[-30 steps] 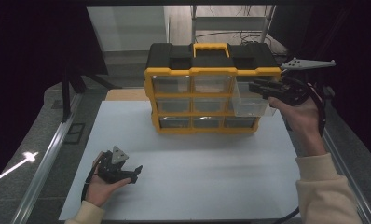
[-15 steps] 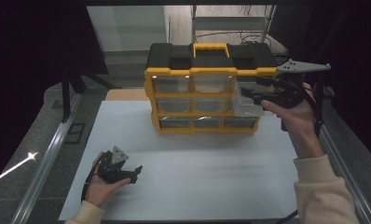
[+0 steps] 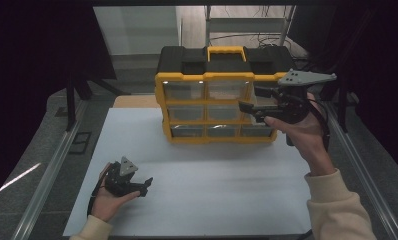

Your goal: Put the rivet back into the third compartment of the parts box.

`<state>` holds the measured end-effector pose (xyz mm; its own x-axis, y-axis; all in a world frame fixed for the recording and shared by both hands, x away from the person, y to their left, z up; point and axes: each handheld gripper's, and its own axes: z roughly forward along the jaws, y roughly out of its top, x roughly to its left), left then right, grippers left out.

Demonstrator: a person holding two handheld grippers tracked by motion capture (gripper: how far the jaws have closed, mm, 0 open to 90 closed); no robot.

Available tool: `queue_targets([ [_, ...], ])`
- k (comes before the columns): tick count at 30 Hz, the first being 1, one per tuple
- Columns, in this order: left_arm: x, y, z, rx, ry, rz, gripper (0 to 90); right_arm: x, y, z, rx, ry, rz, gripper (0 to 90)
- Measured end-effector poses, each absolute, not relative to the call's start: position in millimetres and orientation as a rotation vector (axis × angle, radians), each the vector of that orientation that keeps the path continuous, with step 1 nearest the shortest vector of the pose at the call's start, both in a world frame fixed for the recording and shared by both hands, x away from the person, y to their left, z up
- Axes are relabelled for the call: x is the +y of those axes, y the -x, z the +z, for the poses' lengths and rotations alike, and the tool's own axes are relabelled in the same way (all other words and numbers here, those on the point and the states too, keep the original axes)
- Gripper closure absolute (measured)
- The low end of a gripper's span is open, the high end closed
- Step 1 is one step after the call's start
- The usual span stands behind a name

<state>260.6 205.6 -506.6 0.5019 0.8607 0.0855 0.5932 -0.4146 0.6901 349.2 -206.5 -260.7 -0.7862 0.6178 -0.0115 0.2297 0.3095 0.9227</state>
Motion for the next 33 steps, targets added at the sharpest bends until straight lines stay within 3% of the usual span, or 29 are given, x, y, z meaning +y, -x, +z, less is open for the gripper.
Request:
queue_targets([
  [14, 205.7, -260.5, -506.8, 1.19, -2.143, 0.584, 9.6, -185.9, -344.0, -272.9, 2.278, -0.708, 1.488, 29.6],
  [33, 205.5, -261.8, -506.6, 1.184, -2.14, 0.578, 9.6, -191.3, -332.1, -288.8, 2.314, -0.696, 1.483, 31.8],
])
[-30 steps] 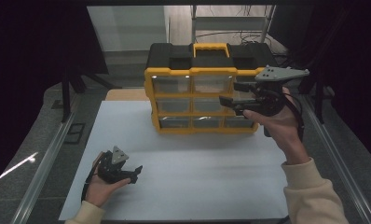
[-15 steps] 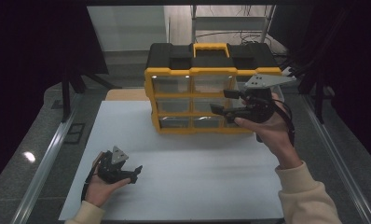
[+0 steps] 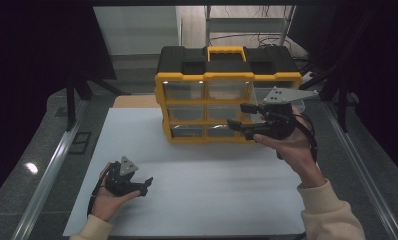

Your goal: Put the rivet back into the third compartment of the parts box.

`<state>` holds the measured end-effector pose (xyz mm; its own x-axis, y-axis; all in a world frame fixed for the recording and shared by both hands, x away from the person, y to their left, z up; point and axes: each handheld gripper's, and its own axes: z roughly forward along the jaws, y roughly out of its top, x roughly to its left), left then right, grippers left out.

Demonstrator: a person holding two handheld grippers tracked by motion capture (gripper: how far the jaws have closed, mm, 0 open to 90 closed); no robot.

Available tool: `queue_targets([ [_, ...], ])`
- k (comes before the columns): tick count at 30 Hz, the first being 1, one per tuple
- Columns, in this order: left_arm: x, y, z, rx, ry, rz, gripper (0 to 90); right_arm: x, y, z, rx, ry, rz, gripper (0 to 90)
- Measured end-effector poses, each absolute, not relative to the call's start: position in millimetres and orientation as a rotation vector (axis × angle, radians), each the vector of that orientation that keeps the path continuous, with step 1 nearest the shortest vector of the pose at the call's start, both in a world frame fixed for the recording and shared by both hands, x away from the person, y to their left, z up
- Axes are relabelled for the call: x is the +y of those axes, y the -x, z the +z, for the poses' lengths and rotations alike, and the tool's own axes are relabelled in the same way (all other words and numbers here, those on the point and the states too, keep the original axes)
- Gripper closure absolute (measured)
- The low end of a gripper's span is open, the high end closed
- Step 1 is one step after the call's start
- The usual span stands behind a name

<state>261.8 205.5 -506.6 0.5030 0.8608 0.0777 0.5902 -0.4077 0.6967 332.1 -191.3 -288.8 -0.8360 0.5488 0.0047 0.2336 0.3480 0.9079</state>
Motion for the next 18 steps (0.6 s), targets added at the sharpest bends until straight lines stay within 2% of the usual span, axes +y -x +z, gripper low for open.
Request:
queue_targets([
  [18, 205.8, -260.0, -506.1, 1.174, -2.137, 0.576, 9.6, -211.3, -321.6, -302.0, 2.295, -0.745, 1.478, 31.9],
])
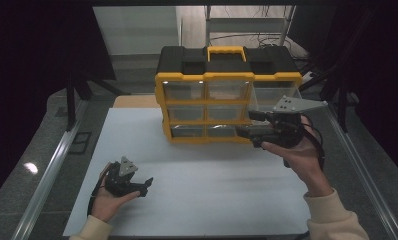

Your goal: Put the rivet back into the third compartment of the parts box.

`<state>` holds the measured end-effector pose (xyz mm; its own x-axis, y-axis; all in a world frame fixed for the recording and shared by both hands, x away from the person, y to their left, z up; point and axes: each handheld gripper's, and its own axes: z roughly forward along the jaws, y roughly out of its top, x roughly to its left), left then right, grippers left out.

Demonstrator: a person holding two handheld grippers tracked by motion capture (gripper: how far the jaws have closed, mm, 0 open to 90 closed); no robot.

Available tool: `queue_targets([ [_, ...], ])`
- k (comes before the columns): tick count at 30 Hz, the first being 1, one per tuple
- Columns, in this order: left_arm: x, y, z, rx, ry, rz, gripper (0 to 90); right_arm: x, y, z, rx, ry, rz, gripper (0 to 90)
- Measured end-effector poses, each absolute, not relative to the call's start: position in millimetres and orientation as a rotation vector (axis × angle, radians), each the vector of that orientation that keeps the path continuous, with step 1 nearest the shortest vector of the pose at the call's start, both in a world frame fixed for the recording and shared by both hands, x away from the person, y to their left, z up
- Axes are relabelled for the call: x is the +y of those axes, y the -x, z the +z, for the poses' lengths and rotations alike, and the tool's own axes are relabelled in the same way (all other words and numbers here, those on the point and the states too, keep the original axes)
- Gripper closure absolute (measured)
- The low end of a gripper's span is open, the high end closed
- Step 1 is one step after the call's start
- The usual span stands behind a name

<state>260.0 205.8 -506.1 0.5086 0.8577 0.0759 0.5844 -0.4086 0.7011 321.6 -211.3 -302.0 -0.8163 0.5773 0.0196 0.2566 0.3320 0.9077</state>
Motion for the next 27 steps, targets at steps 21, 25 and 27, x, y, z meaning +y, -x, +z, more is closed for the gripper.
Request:
queue_targets([
  [21, 203.3, -263.4, -505.6, 1.165, -2.154, 0.586, 9.6, -256.3, -311.5, -314.2, 2.238, -0.846, 1.419, 32.1],
  [25, 202.8, -262.7, -504.7, 1.165, -2.148, 0.587, 9.6, -260.5, -310.3, -314.0, 2.23, -0.86, 1.409, 32.2],
  [27, 203.0, -262.1, -504.9, 1.166, -2.148, 0.588, 9.6, -261.7, -310.1, -313.7, 2.225, -0.859, 1.413, 32.3],
])
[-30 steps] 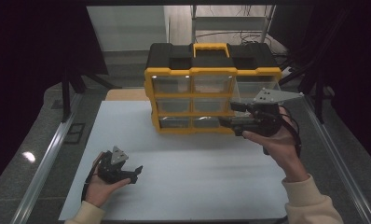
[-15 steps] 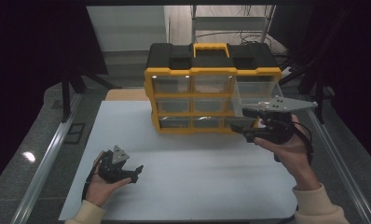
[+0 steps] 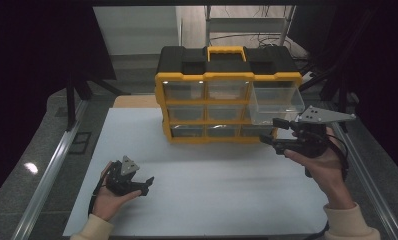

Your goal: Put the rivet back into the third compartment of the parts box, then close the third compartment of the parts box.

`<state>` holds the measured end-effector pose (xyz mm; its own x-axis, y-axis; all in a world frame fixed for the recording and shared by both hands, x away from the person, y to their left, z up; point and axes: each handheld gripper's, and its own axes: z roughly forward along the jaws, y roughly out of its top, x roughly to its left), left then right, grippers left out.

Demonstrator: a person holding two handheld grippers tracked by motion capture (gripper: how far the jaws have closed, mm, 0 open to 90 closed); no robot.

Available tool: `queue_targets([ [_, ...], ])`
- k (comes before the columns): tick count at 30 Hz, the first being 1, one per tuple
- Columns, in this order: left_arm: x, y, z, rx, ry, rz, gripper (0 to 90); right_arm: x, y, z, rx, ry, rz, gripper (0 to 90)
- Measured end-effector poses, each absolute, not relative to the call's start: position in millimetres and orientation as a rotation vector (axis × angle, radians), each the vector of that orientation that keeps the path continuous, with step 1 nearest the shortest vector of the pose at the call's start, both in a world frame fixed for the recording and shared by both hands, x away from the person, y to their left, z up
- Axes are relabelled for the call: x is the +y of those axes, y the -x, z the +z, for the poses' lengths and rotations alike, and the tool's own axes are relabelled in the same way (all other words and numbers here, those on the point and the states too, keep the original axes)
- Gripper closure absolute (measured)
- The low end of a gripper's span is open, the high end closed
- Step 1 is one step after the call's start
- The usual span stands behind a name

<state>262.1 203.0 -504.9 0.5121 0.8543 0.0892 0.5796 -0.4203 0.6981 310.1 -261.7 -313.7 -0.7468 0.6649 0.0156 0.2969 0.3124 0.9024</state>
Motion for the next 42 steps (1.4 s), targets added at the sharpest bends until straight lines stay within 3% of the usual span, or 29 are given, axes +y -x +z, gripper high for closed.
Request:
queue_targets([
  [16, 202.8, -262.1, -504.1, 1.166, -2.147, 0.59, 9.6, -271.8, -310.3, -318.9, 2.204, -0.908, 1.371, 43.5],
  [42, 203.1, -261.7, -503.4, 1.167, -2.144, 0.595, 9.6, -286.6, -326.2, -324.2, 2.158, -1.02, 1.269, 89.2],
])
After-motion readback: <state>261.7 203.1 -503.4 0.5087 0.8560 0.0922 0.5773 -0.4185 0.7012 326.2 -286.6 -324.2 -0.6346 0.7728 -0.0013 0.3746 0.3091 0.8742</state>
